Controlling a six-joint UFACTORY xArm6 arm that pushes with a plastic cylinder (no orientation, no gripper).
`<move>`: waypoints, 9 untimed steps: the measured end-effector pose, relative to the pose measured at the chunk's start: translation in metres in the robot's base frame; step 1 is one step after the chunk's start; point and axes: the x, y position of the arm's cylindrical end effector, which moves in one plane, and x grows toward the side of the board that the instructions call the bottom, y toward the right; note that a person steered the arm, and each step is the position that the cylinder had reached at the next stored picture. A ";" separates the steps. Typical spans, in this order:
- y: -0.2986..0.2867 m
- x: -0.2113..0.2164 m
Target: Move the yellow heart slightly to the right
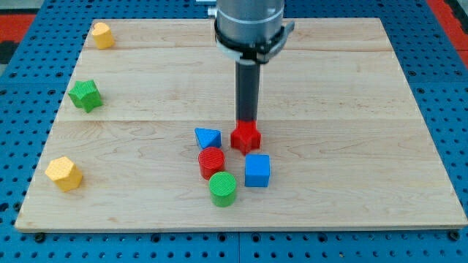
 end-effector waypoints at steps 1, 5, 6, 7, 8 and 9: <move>-0.001 0.017; -0.141 -0.213; -0.198 -0.260; -0.218 -0.274; -0.257 -0.274; -0.313 -0.272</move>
